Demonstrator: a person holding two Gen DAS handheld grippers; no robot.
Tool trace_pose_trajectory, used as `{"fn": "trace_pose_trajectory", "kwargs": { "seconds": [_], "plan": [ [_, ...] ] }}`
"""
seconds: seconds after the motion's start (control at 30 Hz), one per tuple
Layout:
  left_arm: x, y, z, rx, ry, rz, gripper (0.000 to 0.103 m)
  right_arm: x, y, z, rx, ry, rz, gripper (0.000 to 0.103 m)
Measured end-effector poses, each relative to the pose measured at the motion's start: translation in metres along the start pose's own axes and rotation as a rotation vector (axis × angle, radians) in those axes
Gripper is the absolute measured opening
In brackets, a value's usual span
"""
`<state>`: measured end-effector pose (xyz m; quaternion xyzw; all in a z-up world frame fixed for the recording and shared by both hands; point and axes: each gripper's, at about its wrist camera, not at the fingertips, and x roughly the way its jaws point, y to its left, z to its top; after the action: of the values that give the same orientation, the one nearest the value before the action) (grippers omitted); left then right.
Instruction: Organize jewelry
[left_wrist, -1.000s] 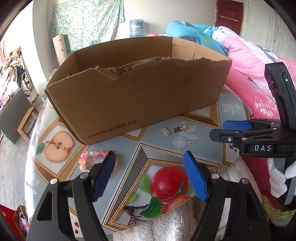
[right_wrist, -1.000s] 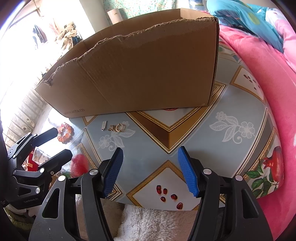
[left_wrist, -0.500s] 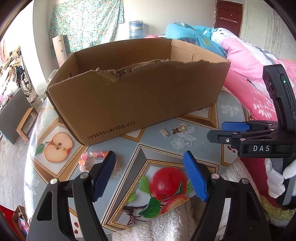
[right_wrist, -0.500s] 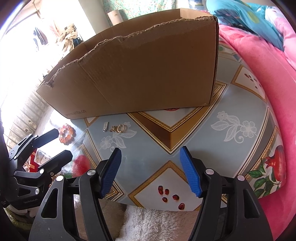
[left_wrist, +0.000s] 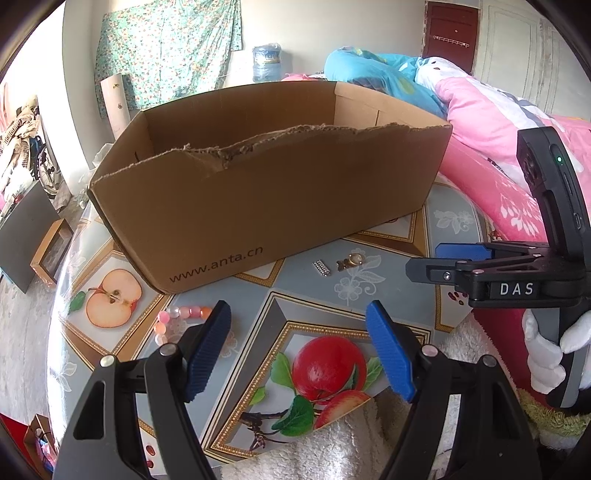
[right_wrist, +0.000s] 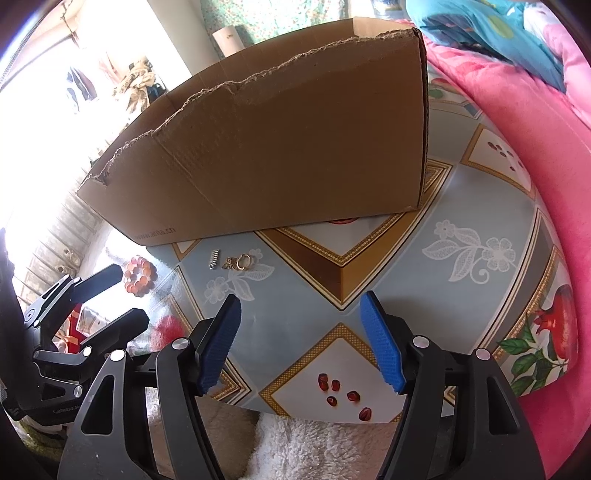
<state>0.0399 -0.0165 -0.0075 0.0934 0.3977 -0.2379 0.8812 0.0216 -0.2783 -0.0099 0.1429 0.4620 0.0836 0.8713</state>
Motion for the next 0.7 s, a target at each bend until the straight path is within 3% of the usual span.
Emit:
{"fn": "trace_pose_trajectory", "kwargs": {
  "seconds": [0.7],
  "plan": [
    [-0.0014,-0.0037,-0.001,0.019,-0.022,-0.015,0.073,0.0009,0.0,0.0022,0.022,0.002,0.007,0.064]
  ]
}}
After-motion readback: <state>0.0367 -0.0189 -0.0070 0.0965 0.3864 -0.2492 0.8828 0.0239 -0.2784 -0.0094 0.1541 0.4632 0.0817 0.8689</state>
